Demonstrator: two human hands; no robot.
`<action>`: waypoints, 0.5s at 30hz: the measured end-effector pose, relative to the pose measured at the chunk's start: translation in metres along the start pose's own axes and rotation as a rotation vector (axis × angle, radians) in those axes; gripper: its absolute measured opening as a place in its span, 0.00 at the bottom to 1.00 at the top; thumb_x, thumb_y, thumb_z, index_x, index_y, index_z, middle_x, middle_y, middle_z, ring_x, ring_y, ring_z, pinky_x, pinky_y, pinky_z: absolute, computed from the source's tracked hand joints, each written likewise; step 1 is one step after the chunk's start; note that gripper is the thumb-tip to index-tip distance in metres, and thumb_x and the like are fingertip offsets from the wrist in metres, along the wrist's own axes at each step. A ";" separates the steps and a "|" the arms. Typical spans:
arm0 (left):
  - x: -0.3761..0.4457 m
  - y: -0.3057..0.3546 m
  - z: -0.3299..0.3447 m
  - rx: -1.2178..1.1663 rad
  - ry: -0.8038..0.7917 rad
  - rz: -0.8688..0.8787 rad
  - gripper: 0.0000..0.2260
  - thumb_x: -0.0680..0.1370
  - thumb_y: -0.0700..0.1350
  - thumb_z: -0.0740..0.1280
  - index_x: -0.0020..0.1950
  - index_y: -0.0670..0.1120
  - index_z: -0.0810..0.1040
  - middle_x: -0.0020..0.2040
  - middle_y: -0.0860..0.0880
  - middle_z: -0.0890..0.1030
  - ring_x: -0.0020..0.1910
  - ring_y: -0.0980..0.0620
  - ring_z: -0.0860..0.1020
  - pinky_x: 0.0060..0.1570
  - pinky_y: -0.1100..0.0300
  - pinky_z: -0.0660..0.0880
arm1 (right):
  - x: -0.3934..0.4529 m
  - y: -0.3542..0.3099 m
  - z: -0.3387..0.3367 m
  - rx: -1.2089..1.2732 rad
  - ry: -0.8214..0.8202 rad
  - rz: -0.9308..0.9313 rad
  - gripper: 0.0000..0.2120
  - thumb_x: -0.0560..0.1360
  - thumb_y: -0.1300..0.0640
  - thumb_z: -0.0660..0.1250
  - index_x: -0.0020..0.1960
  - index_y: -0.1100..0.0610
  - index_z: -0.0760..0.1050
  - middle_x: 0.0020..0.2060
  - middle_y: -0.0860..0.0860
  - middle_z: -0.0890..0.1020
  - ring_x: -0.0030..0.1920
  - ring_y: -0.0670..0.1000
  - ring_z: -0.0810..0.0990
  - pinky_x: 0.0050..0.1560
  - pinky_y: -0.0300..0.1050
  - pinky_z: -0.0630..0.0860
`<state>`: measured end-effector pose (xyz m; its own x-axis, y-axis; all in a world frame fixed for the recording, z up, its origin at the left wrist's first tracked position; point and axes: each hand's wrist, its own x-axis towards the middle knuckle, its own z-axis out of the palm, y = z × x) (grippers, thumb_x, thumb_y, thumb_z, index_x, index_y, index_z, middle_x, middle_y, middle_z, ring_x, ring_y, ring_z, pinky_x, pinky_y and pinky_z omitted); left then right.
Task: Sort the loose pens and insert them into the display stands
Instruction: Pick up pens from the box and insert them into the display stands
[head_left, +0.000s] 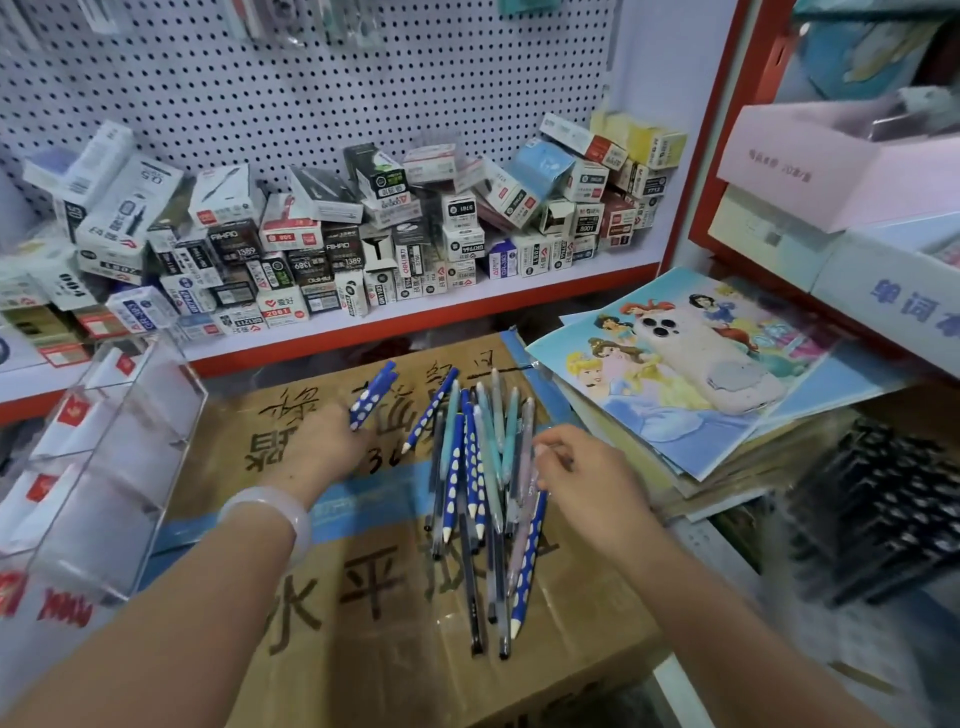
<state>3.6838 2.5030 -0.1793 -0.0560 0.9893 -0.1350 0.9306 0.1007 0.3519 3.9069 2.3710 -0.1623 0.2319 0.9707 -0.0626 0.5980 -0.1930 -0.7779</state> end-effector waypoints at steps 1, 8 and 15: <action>0.005 0.012 0.004 -0.014 0.000 0.048 0.05 0.78 0.42 0.61 0.46 0.41 0.68 0.42 0.42 0.74 0.42 0.42 0.73 0.38 0.57 0.66 | 0.002 0.000 0.000 0.011 0.002 -0.005 0.11 0.80 0.54 0.56 0.60 0.51 0.74 0.53 0.47 0.81 0.46 0.43 0.78 0.32 0.23 0.63; 0.016 0.041 0.040 0.006 0.004 0.085 0.10 0.77 0.48 0.65 0.44 0.40 0.73 0.41 0.41 0.77 0.41 0.43 0.75 0.38 0.56 0.69 | 0.007 -0.001 -0.002 0.083 0.016 -0.016 0.11 0.80 0.55 0.57 0.59 0.52 0.74 0.53 0.48 0.80 0.50 0.46 0.79 0.44 0.36 0.73; -0.014 0.020 0.026 0.073 -0.219 -0.032 0.15 0.77 0.46 0.65 0.33 0.43 0.66 0.30 0.46 0.72 0.30 0.49 0.71 0.27 0.60 0.64 | 0.004 -0.004 0.000 0.069 0.004 -0.022 0.12 0.80 0.55 0.57 0.60 0.53 0.74 0.52 0.50 0.81 0.48 0.46 0.78 0.42 0.35 0.72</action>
<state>3.7125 2.4887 -0.1942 -0.0133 0.9383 -0.3454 0.9537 0.1156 0.2775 3.9057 2.3753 -0.1596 0.2221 0.9741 -0.0430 0.5486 -0.1613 -0.8204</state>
